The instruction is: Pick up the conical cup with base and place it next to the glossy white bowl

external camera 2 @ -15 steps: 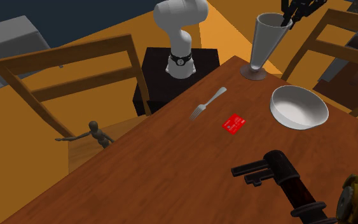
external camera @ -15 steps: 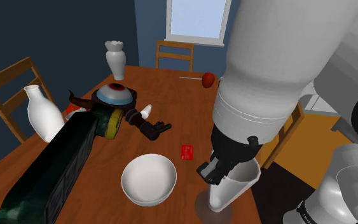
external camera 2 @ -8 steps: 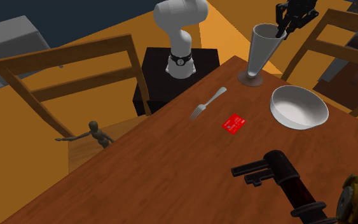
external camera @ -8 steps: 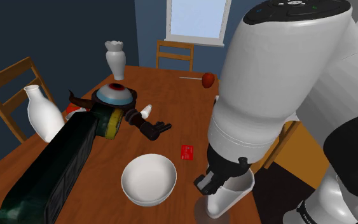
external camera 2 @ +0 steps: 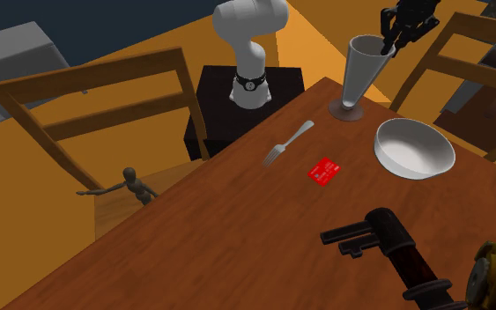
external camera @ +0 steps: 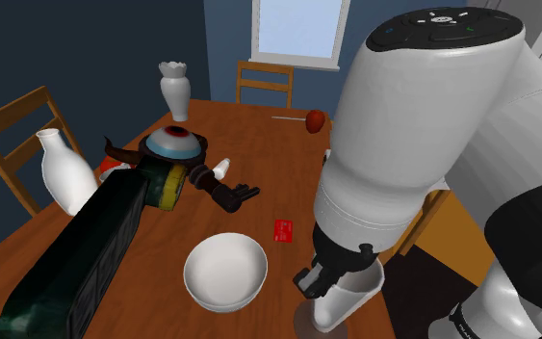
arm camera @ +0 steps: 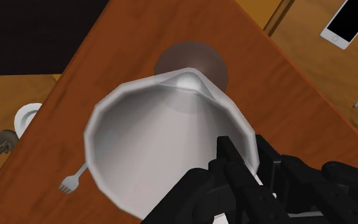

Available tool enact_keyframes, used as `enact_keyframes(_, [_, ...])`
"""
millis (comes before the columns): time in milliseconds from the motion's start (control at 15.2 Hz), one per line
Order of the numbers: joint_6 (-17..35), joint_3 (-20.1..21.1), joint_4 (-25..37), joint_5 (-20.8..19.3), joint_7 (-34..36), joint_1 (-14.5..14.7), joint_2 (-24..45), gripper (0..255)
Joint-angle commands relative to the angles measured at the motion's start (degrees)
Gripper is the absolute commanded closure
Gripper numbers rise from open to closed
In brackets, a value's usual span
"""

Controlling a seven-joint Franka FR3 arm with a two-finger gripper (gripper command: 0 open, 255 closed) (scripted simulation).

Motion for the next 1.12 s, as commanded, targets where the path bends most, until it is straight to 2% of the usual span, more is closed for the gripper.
enact_keyframes(0, [0.0,0.0,0.0,0.0,0.0,0.0,0.0,0])
enact_keyframes(330, [0.0,0.0,0.0,0.0,0.0,0.0,0.0,0])
enact_keyframes(594, [-7.2,-0.4,7.7,-0.5,0.3,-0.3,0.4,0])
enact_keyframes(1056, [-7.2,-0.4,7.7,-0.5,0.3,-0.3,0.4,0])
